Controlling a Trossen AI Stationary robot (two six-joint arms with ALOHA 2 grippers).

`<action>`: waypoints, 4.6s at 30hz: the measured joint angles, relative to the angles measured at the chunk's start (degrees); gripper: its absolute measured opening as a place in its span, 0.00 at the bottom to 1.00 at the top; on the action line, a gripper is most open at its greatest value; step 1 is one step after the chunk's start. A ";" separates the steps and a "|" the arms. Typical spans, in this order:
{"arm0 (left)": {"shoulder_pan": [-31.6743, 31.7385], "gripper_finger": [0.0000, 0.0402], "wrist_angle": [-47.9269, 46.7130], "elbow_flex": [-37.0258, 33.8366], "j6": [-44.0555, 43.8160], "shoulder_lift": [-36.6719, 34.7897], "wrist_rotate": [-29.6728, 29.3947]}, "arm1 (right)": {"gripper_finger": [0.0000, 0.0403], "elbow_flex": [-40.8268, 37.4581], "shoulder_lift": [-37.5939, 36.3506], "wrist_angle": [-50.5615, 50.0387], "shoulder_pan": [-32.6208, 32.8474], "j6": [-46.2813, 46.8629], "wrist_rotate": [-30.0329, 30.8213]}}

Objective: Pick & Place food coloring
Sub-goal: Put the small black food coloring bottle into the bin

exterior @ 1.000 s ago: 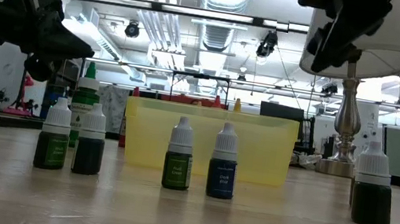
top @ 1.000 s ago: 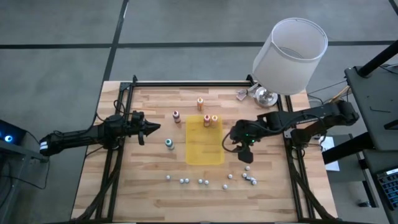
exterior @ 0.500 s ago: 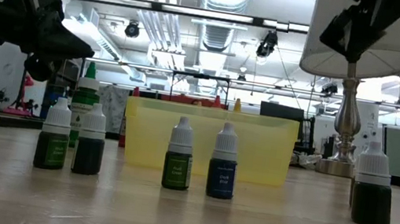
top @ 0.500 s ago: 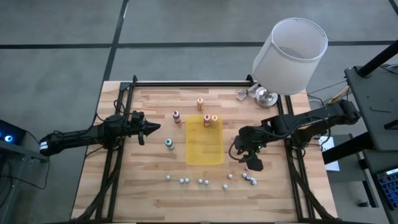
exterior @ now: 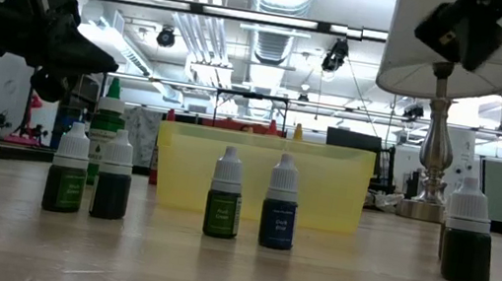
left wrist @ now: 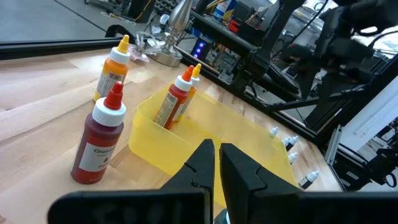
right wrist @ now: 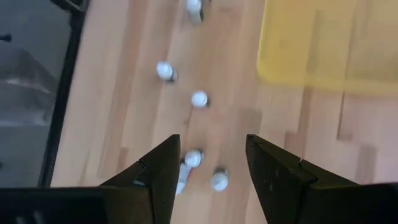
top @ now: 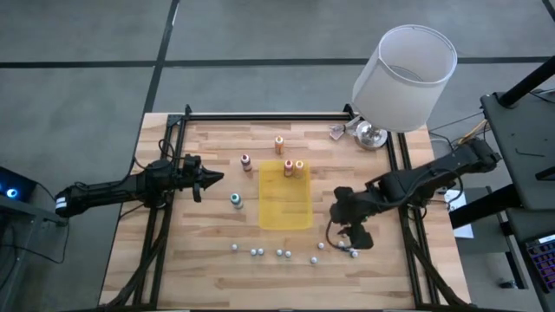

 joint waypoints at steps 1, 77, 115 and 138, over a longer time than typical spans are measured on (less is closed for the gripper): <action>0.00 0.00 0.00 0.00 0.00 0.00 0.01 | 0.43 0.00 0.56 -0.67 0.29 0.70 0.03; -0.01 0.00 0.00 0.00 0.00 0.02 0.01 | 0.40 -13.29 12.81 7.32 3.22 30.95 0.90; 0.00 0.00 0.00 0.00 0.00 0.00 0.00 | 0.15 -4.02 7.81 0.83 1.45 22.92 -2.29; -0.01 0.00 0.00 0.00 0.00 0.02 0.02 | 0.15 19.32 21.48 -13.65 -9.77 0.17 -1.76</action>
